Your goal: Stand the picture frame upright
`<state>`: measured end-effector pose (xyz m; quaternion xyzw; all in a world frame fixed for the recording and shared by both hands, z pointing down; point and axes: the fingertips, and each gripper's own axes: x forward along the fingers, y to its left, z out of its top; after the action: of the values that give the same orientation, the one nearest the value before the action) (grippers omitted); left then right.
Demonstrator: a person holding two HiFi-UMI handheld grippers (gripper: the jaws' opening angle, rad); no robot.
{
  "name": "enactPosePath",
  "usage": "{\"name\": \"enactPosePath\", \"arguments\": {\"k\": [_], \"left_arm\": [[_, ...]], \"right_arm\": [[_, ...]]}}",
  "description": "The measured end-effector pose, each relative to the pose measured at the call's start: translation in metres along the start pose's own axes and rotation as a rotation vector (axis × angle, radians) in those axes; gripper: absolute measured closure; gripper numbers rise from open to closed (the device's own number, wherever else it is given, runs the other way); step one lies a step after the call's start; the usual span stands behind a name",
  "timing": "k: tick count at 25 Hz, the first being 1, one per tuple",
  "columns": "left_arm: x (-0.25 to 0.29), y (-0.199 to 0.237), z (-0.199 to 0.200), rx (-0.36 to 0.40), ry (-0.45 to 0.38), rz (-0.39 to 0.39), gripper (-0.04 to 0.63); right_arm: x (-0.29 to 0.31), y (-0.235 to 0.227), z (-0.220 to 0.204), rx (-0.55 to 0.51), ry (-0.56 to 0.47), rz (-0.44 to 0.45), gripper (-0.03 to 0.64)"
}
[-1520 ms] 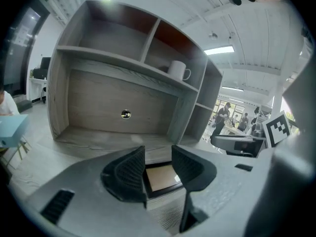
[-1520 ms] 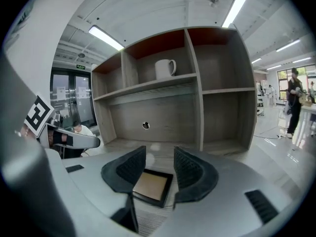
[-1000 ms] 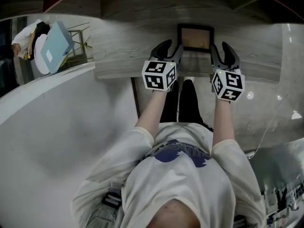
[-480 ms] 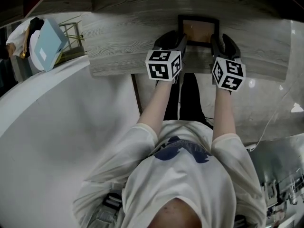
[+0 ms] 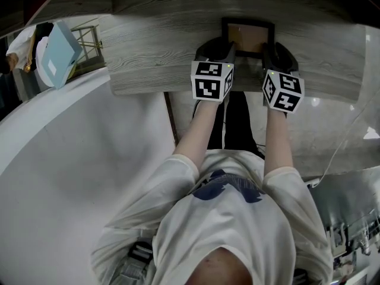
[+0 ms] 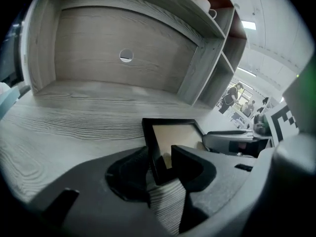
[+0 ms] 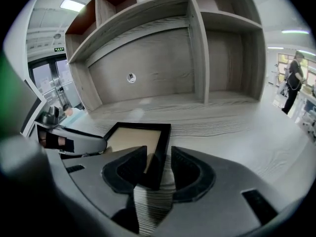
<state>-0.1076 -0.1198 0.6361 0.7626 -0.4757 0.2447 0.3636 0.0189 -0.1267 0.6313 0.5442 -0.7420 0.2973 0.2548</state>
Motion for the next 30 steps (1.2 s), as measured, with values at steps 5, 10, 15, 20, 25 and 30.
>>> {"name": "enactPosePath", "arguments": {"k": [5,10,15,20,25,30], "left_arm": [[0.000,0.001,0.001,-0.025,-0.003,0.013,0.457],[0.000,0.005,0.001,-0.045,-0.002,0.029,0.495],[-0.002,0.006,0.002,-0.044,-0.009,0.026,0.514],[-0.005,0.004,0.004,-0.052,-0.028,0.010,0.518],[-0.012,-0.002,0.017,-0.035,-0.068,0.000,0.518],[-0.022,-0.009,0.040,0.003,-0.108,-0.016,0.518]], "right_arm": [[0.000,0.004,0.001,-0.011,0.001,-0.010,0.505],[-0.001,0.003,0.001,0.003,-0.004,-0.022,0.509],[-0.003,-0.001,-0.001,0.028,-0.010,-0.047,0.546],[-0.010,-0.001,0.003,0.046,-0.035,-0.060,0.552],[-0.019,-0.003,0.016,0.057,-0.082,-0.063,0.555],[-0.033,-0.003,0.036,0.069,-0.132,-0.080,0.555]]}}
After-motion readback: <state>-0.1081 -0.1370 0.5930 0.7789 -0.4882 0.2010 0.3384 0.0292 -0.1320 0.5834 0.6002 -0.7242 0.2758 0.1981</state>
